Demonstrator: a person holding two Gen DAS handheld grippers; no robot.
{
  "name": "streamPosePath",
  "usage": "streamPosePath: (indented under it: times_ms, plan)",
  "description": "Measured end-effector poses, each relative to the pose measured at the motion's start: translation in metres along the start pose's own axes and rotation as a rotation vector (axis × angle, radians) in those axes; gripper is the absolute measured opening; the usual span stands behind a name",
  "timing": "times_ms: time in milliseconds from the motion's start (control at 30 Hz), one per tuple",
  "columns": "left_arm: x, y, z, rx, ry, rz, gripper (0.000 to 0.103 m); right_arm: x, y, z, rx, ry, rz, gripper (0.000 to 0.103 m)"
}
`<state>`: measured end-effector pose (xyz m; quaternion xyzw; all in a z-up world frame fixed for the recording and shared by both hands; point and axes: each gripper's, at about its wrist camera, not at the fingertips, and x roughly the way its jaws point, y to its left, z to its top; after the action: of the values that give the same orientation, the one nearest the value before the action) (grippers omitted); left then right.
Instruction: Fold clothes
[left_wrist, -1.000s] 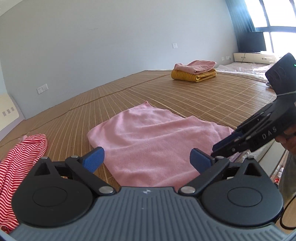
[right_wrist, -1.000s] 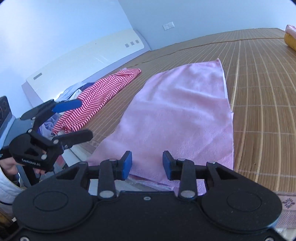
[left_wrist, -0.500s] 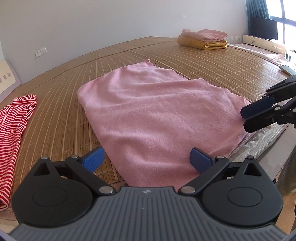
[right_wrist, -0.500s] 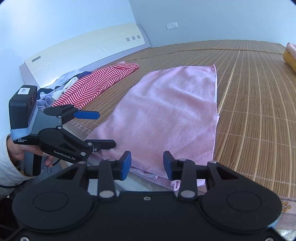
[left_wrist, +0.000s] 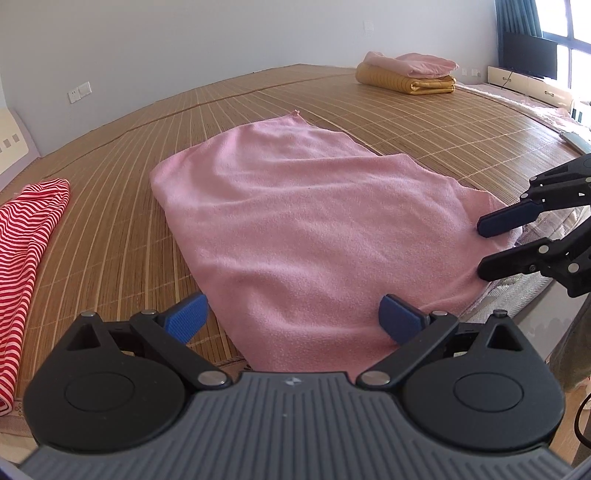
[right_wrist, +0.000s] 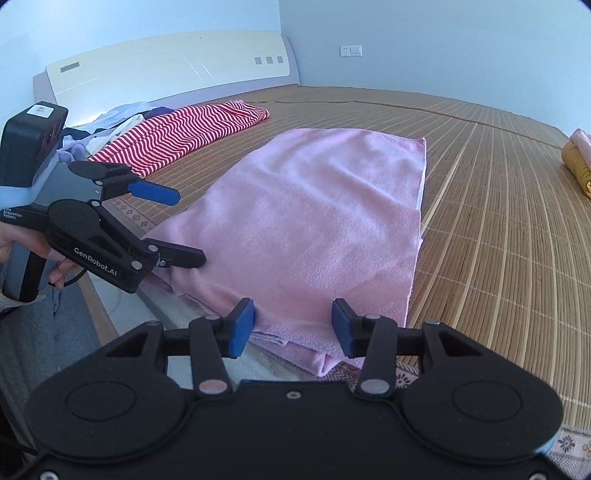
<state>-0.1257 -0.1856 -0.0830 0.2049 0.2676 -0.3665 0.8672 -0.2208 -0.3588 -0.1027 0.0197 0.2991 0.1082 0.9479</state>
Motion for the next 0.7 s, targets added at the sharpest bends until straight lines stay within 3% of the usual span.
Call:
streamPosePath:
  times_ms: [167, 300, 433, 500, 600, 667, 700]
  plan:
    - [0.001, -0.001, 0.001, -0.001, -0.008, -0.009, 0.101, 0.001, -0.008, 0.004, -0.031, 0.011, -0.062, 0.048]
    - [0.003, -0.003, 0.006, -0.019, -0.014, -0.022, 0.101, 0.005, -0.028, 0.011, -0.080, 0.026, -0.226, 0.054]
    - [-0.005, 0.000, 0.012, -0.013, -0.044, -0.070, 0.101, -0.011, -0.038, 0.018, -0.063, 0.037, -0.296, 0.051]
    - [-0.006, 0.002, 0.014, -0.011, -0.055, -0.078, 0.101, -0.024, -0.033, 0.016, -0.007, -0.007, -0.229, 0.055]
    - [0.000, 0.003, 0.013, 0.007, -0.021, -0.066, 0.101, -0.034, -0.026, 0.010, 0.139, -0.089, -0.047, 0.056]
    - [0.002, 0.001, 0.007, 0.038, 0.007, -0.048, 0.101, -0.028, -0.017, 0.007, 0.148, -0.101, 0.042, 0.056]
    - [0.000, 0.003, 0.004, 0.032, 0.004, -0.040, 0.101, -0.023, -0.007, 0.006, 0.091, -0.088, 0.055, 0.056]
